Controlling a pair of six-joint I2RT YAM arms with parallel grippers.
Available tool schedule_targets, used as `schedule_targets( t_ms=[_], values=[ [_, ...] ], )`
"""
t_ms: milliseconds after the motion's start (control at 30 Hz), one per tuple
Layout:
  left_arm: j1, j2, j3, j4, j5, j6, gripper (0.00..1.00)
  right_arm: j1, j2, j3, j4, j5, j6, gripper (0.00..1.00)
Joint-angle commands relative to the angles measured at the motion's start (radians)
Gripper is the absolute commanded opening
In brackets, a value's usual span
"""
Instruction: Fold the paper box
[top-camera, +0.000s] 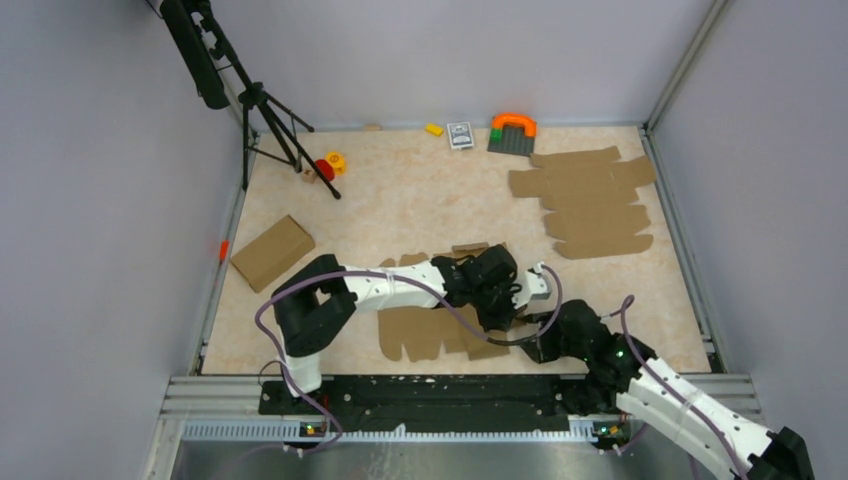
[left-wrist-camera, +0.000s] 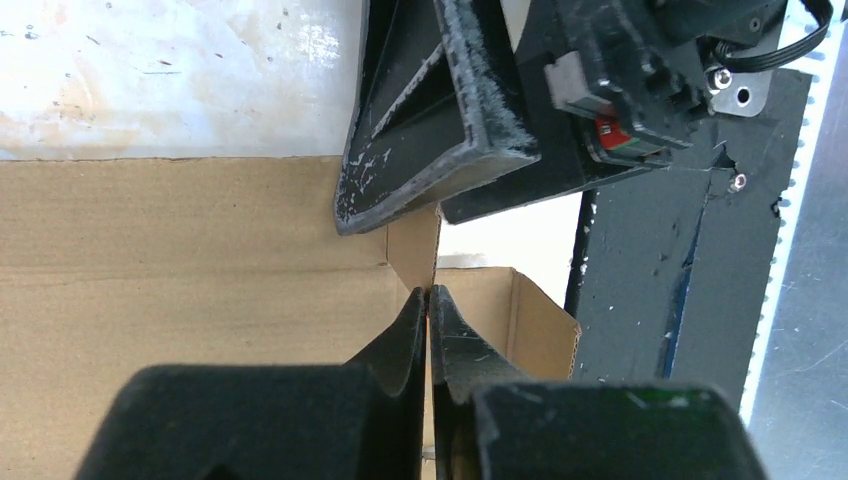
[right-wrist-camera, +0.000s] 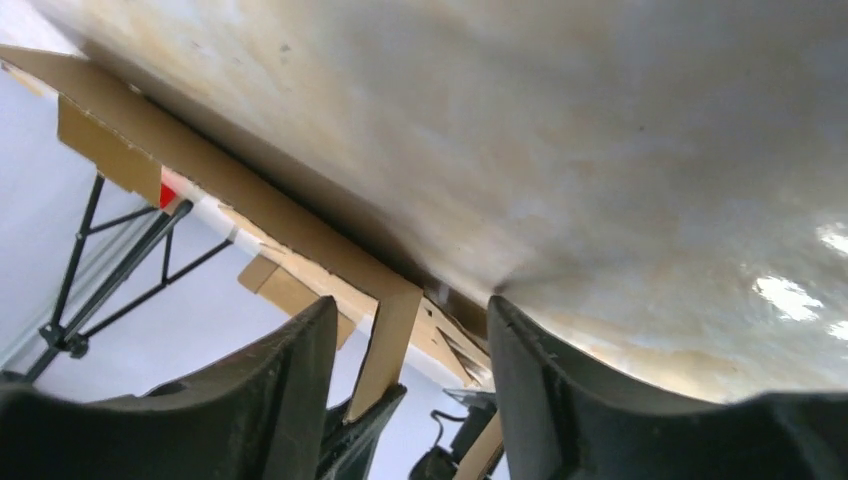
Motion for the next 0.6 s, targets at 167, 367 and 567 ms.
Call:
schedule_targets(
  t_ms=[167,367,567],
  values=[
    [0.027,0.013,0.050,0.004,0.081,-0.038,0.00,-0.007,-0.108,0.143,-0.218,0.228,-0.192,0.76],
    [0.062,0.042,0.068,-0.005,0.131,-0.078,0.00,-0.006,-0.088,0.209,-0.205,0.327,-0.566,0.73],
    [0.119,0.099,0.107,-0.036,0.213,-0.124,0.00,-0.006,-0.102,0.214,-0.037,0.199,-1.023,0.48]
  ],
)
